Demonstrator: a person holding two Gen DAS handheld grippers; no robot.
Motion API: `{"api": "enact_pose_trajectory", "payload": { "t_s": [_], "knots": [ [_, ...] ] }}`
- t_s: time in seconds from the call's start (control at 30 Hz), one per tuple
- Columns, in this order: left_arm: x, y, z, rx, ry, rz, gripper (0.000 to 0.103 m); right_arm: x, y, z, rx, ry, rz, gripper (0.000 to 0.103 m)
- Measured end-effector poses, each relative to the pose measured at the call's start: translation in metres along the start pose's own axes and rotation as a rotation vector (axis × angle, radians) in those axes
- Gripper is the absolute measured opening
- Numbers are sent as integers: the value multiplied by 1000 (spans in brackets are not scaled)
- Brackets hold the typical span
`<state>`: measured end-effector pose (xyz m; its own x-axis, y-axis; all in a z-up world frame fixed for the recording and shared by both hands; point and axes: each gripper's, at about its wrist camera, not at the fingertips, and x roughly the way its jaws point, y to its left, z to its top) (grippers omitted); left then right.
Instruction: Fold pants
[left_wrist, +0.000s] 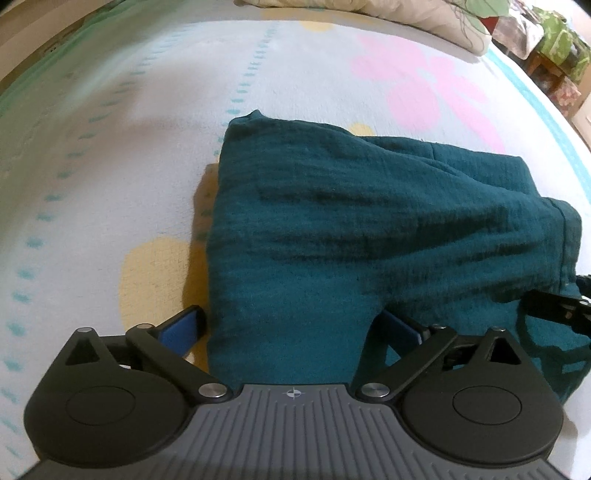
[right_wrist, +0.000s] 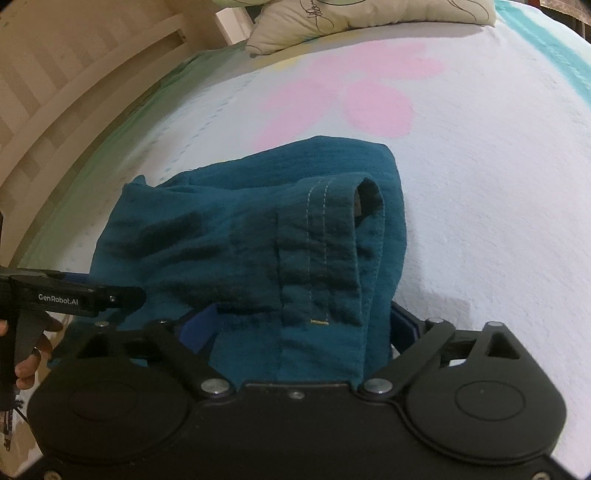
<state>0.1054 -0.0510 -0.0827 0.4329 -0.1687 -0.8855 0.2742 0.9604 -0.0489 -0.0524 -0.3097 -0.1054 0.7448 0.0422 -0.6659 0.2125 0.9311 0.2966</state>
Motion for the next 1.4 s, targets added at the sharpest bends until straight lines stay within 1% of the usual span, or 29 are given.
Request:
{"api": "enact_pose_trajectory", "payload": {
  "t_s": [0.23, 0.33, 0.4, 0.43, 0.47, 0.5, 0.53, 0.57, 0.6, 0.63, 0.67, 0.7, 0.73, 0.77, 0.83, 0.93, 1.0, 1.1, 1.2, 1.27, 1.33, 1.37, 1.4],
  "knots": [
    [-3, 7, 1, -21, -1, -30, 102, 3, -6, 8, 25, -19, 47, 96],
    [-3, 11, 2, -39, -12, -45, 102, 6, -7, 13, 25, -29, 64, 93],
    [-3, 12, 3, -45, -18, -47, 101, 5, -9, 14, 18, -34, 57, 78],
    [-3, 12, 3, -44, -23, -45, 101, 5, -10, 15, 18, -36, 52, 74],
    [-4, 11, 3, -41, -34, -44, 96, 4, -12, 15, 24, -35, 58, 64],
    [-6, 10, 2, -36, -51, -43, 84, 3, -15, 16, 35, -32, 69, 54],
    [-9, 9, 1, -30, -73, -41, 75, 2, -18, 16, 51, -26, 86, 50],
    [-12, 8, 0, -27, -96, -30, 56, 0, -19, 15, 60, -25, 97, 44],
    [-15, 6, 0, -29, -110, -28, 42, -1, -17, 14, 59, -26, 102, 39],
    [-17, 5, -1, -31, -117, -35, 35, -3, -12, 13, 46, -30, 102, 36],
    [-21, 3, -3, -25, -134, -17, 23, -6, -7, 13, 26, -37, 95, 33],
    [-25, 1, -4, -9, -153, 12, 16, -10, 0, 12, -1, -47, 84, 32],
    [-30, -3, -6, 11, -174, 28, 14, -15, 7, 13, -30, -60, 79, 32],
    [-37, -7, -9, 27, -203, 38, 12, -20, 10, 14, -42, -72, 83, 31],
    [-49, -13, -11, 56, -251, 48, 11, -31, 14, 21, -41, -100, 95, 30],
    [-63, -21, -1, 88, -296, 33, 11, -45, 15, 37, -52, -150, 93, 30],
    [-65, -27, 17, 115, -319, 17, 11, -49, 15, 50, -65, -187, 73, 30],
    [-64, -34, 52, 113, -324, -16, 11, -49, 7, 75, -55, -241, 52, 30],
    [-53, -35, 76, 75, -305, -38, 10, -39, -10, 98, -38, -235, 66, 30],
    [-40, -32, 85, 42, -278, -31, 10, -25, -21, 108, -32, -212, 65, 31],
    [-19, -28, 89, 31, -205, -14, 11, -4, -37, 113, 1, -159, 25, 38],
    [-5, -24, 87, 10, -159, 9, 14, 8, -48, 114, 41, -121, -14, 48],
    [9, -21, 86, 0, -112, 36, 14, 19, -59, 113, 78, -82, -49, 49]
  ]
}}
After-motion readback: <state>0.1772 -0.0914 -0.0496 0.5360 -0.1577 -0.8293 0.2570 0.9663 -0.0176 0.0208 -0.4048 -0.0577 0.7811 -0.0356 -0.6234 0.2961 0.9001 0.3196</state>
